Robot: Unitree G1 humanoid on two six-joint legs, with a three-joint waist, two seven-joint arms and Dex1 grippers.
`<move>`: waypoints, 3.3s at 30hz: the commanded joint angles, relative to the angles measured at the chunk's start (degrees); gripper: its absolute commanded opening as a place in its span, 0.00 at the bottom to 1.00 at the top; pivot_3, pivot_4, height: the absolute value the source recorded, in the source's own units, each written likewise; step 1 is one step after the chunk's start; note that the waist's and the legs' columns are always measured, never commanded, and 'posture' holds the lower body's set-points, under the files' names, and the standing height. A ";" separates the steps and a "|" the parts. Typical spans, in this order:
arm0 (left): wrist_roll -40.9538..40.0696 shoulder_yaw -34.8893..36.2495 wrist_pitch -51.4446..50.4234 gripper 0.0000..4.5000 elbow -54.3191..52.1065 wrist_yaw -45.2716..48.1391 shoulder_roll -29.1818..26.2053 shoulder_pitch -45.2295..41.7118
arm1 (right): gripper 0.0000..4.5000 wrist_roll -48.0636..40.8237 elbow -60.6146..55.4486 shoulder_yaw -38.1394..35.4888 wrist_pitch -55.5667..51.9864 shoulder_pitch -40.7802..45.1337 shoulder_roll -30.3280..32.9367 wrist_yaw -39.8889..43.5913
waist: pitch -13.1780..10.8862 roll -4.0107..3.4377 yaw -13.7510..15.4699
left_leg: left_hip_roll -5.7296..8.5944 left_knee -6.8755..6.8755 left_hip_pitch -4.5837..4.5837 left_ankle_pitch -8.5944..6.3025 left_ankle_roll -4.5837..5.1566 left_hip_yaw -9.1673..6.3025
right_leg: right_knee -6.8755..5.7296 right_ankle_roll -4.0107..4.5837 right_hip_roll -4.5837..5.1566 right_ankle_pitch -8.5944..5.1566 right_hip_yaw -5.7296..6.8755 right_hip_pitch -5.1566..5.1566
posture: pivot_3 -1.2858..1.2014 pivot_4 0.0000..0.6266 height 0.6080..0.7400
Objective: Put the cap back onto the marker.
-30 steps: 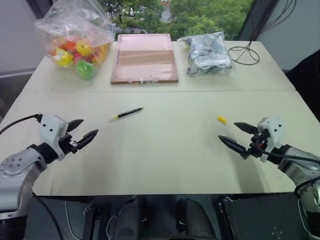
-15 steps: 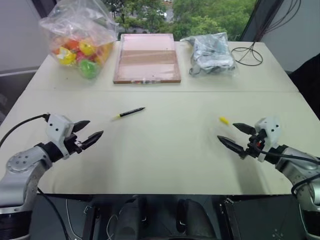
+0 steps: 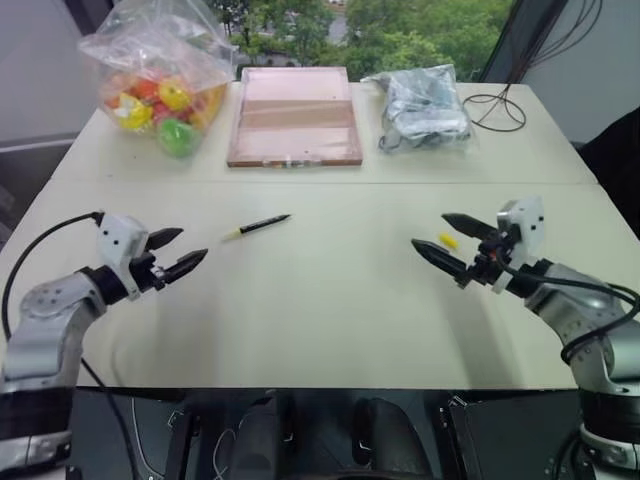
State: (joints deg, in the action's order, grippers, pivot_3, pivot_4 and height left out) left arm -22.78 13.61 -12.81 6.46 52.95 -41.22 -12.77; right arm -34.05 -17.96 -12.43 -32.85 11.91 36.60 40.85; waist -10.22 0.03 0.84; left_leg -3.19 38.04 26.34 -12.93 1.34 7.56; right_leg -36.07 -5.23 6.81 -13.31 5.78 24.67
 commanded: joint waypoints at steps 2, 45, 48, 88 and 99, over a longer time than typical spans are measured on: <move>3.69 -5.90 5.75 0.75 12.06 9.98 -1.98 -11.60 | 0.99 0.01 -1.80 3.58 -0.84 2.60 -0.57 0.39 | -0.01 0.02 -0.03 | 0.12 0.00 0.05 0.01 0.01 0.05 | -0.01 -0.15 0.00 0.09 0.03 0.01 | 0.52 0.24 1.00; 25.68 -15.92 24.47 0.75 68.73 9.50 15.12 -49.15 | 0.99 0.28 -14.14 6.58 -2.74 -4.45 -5.80 -10.49 | -0.04 0.13 -0.10 | 0.22 0.14 0.11 0.02 0.06 -0.07 | -0.13 -0.28 0.00 0.11 0.12 -0.04 | 0.52 0.24 1.00; 26.43 -15.80 24.02 0.75 69.07 8.91 15.48 -49.42 | 0.99 0.58 -15.02 6.85 -2.71 -5.68 -5.94 -10.93 | -0.04 0.13 -0.11 | 0.22 0.15 0.11 0.02 0.06 -0.07 | -0.14 -0.28 0.00 0.11 0.12 -0.05 | 0.52 0.24 1.00; 8.41 -9.55 5.32 0.02 23.78 25.44 14.73 -32.18 | 1.00 14.51 14.28 -0.91 19.43 0.55 5.27 -2.06 | 0.00 0.16 -0.70 | 0.22 0.18 0.03 0.10 -0.03 -0.08 | -0.21 -0.30 0.00 0.11 0.14 -0.12 | 0.52 0.24 1.00; 2.16 -13.49 -9.18 0.02 -6.69 11.34 18.62 -14.00 | 1.00 15.42 36.22 1.10 27.09 5.77 3.61 7.70 | 0.01 0.15 -0.27 | 0.23 0.21 -0.07 0.19 -0.19 -0.09 | -0.23 -0.34 0.00 0.10 0.11 -0.24 | 0.52 0.24 1.00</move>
State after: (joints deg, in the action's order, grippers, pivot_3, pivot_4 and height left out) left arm -19.46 0.85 -21.15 2.64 64.72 -22.40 -26.99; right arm -18.72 16.92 -11.09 -7.33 16.59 40.41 47.31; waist -10.21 0.17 0.57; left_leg -2.97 38.24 26.24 -12.73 1.13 7.47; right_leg -36.29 -5.56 6.81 -13.21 5.89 24.41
